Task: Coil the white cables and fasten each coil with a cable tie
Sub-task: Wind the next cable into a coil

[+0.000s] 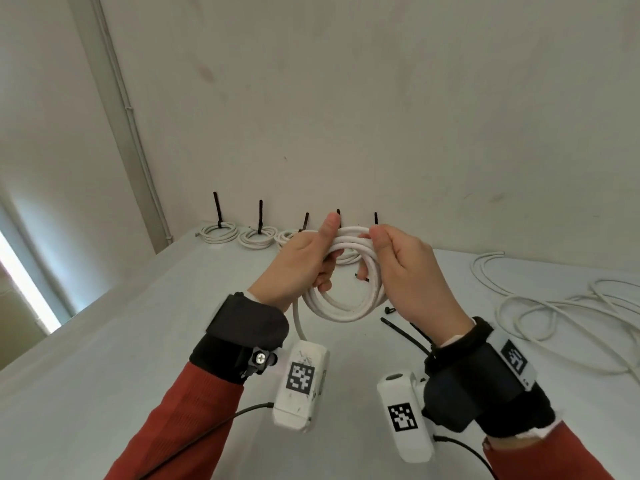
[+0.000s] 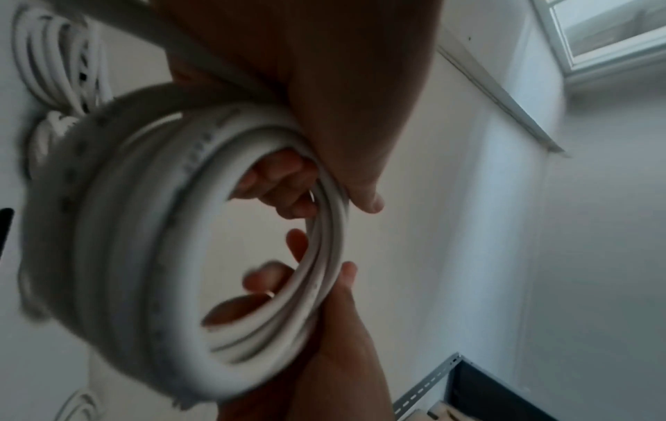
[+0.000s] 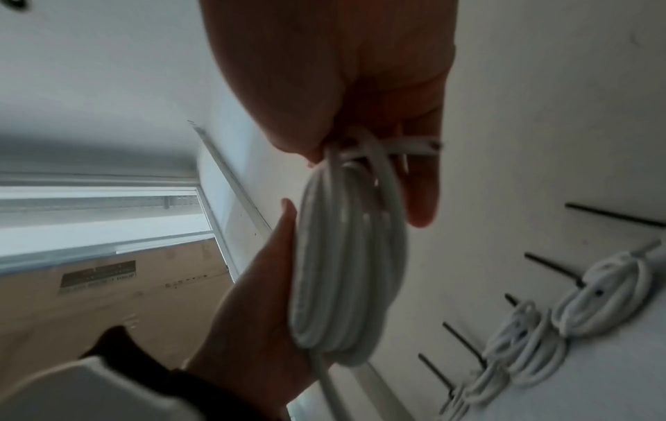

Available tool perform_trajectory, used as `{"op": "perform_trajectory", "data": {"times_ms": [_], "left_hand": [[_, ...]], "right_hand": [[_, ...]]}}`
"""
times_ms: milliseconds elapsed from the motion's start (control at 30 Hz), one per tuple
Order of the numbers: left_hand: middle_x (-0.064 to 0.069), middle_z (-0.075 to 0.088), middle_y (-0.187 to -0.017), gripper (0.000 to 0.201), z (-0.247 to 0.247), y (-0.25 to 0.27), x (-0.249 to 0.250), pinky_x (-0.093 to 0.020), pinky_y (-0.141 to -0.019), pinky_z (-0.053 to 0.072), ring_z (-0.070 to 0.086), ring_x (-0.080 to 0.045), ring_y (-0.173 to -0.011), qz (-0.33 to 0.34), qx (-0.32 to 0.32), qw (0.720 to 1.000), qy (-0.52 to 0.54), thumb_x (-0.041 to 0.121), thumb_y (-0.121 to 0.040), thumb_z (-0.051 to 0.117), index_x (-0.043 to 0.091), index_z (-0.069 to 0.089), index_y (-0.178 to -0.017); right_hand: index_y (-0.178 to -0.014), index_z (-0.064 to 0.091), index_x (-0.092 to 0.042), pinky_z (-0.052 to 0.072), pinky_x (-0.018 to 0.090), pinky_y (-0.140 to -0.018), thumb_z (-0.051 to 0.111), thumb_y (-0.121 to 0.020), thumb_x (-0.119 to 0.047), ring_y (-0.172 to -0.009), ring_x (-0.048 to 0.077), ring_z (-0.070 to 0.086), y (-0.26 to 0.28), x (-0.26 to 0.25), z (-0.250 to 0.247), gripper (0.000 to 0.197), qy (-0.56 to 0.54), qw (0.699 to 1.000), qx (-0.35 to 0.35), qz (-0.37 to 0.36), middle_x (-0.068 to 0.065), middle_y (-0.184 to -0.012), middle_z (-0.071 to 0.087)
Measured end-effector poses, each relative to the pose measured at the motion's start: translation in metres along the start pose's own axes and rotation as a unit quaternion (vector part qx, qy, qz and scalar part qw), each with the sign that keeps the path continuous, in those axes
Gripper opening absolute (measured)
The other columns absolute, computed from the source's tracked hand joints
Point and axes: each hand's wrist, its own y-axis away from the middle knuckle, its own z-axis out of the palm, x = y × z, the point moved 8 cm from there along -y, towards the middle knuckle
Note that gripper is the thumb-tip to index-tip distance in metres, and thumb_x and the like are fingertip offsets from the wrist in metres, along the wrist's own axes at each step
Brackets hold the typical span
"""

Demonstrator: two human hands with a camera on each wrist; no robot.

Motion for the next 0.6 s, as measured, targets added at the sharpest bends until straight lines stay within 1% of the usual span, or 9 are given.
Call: {"op": "perform_trajectory", "data": {"times_ms": [67, 133, 267, 333, 367, 467, 533, 567, 600], "left_hand": [[0.006, 0.029, -0.049, 0.052, -0.004, -0.001, -0.001, -0.023, -0.048, 0.040, 0.031, -0.012, -0.047, 0.005, 0.028, 0.999, -0.039, 0.056, -0.090, 0.037, 0.009, 0.043, -0.069], [0.005, 0.036, -0.048, 0.052, -0.006, -0.001, -0.003, -0.027, -0.050, 0.049, 0.041, -0.013, -0.046, 0.012, 0.051, 0.997, -0.054, 0.052, -0.091, 0.041, 0.008, 0.045, -0.065], [-0.009, 0.040, -0.050, 0.067, -0.005, 0.002, 0.001, -0.028, -0.047, 0.036, 0.039, -0.019, -0.042, 0.044, 0.110, 0.985, -0.126, 0.057, -0.092, 0.034, -0.001, 0.048, -0.061], [-0.022, 0.046, -0.054, 0.073, -0.008, 0.006, 0.010, -0.025, -0.052, 0.032, 0.040, -0.024, -0.048, 0.090, 0.172, 0.957, -0.216, 0.054, -0.093, 0.030, -0.010, 0.051, -0.063], [-0.023, 0.048, -0.055, 0.072, -0.009, 0.008, 0.015, -0.023, -0.053, 0.031, 0.043, -0.026, -0.054, 0.115, 0.192, 0.945, -0.239, 0.052, -0.093, 0.029, -0.010, 0.050, -0.063], [-0.006, 0.047, -0.054, 0.049, -0.015, 0.010, 0.018, -0.020, -0.054, 0.036, 0.046, -0.018, -0.053, 0.148, 0.210, 0.940, -0.224, 0.049, -0.095, 0.035, 0.011, 0.046, -0.066], [0.000, 0.046, -0.056, 0.042, -0.015, 0.007, 0.016, -0.034, -0.060, 0.046, 0.051, -0.022, -0.057, 0.155, 0.188, 0.949, -0.200, 0.050, -0.096, 0.033, 0.020, 0.044, -0.068], [-0.003, 0.046, -0.056, 0.046, -0.013, 0.006, 0.014, -0.037, -0.061, 0.046, 0.051, -0.024, -0.058, 0.159, 0.172, 0.951, -0.204, 0.050, -0.096, 0.031, 0.018, 0.044, -0.066], [-0.006, 0.045, -0.055, 0.051, -0.010, 0.006, 0.015, -0.034, -0.060, 0.043, 0.049, -0.023, -0.056, 0.163, 0.157, 0.949, -0.218, 0.049, -0.097, 0.028, 0.013, 0.044, -0.063]], "right_hand": [[-0.087, 0.062, -0.007, 0.050, 0.030, -0.056, 0.032, -0.104, -0.031, -0.053, 0.014, 0.059, 0.003, 0.008, 0.010, 0.042, -0.079, 0.995, -0.019, 0.066, 0.000, -0.059, 0.062], [-0.092, 0.059, -0.001, 0.047, 0.029, -0.049, 0.030, -0.104, -0.033, -0.048, 0.019, 0.056, 0.007, 0.015, 0.017, 0.045, -0.146, 0.981, -0.027, 0.123, 0.003, -0.054, 0.055], [-0.101, 0.054, 0.004, 0.041, 0.026, -0.043, 0.031, -0.104, -0.034, -0.035, 0.015, 0.035, 0.011, 0.027, 0.025, 0.045, -0.234, 0.949, -0.027, 0.208, -0.003, -0.045, 0.036], [-0.093, 0.056, -0.002, 0.043, 0.027, -0.044, 0.031, -0.104, -0.038, -0.035, 0.014, 0.032, 0.013, 0.030, 0.029, 0.045, -0.264, 0.932, -0.043, 0.244, -0.004, -0.043, 0.033], [-0.085, 0.057, -0.005, 0.042, 0.026, -0.044, 0.031, -0.103, -0.041, -0.035, 0.015, 0.034, 0.014, 0.029, 0.030, 0.048, -0.261, 0.930, -0.057, 0.250, -0.003, -0.043, 0.034], [-0.070, 0.057, -0.007, 0.044, 0.025, -0.047, 0.033, -0.100, -0.048, -0.042, 0.021, 0.052, 0.014, 0.026, 0.035, 0.057, -0.263, 0.919, -0.139, 0.257, 0.002, -0.044, 0.043], [-0.066, 0.055, -0.004, 0.049, 0.031, -0.057, 0.038, -0.099, -0.045, -0.044, 0.023, 0.055, 0.018, 0.023, 0.041, 0.056, -0.323, 0.883, -0.200, 0.273, 0.005, -0.044, 0.047], [-0.064, 0.054, -0.003, 0.049, 0.033, -0.062, 0.040, -0.097, -0.042, -0.042, 0.022, 0.054, 0.021, 0.021, 0.046, 0.053, -0.366, 0.857, -0.225, 0.285, 0.005, -0.043, 0.047], [-0.064, 0.054, -0.004, 0.049, 0.034, -0.064, 0.042, -0.095, -0.040, -0.039, 0.019, 0.051, 0.024, 0.018, 0.052, 0.050, -0.411, 0.826, -0.245, 0.297, 0.004, -0.041, 0.046]]}}
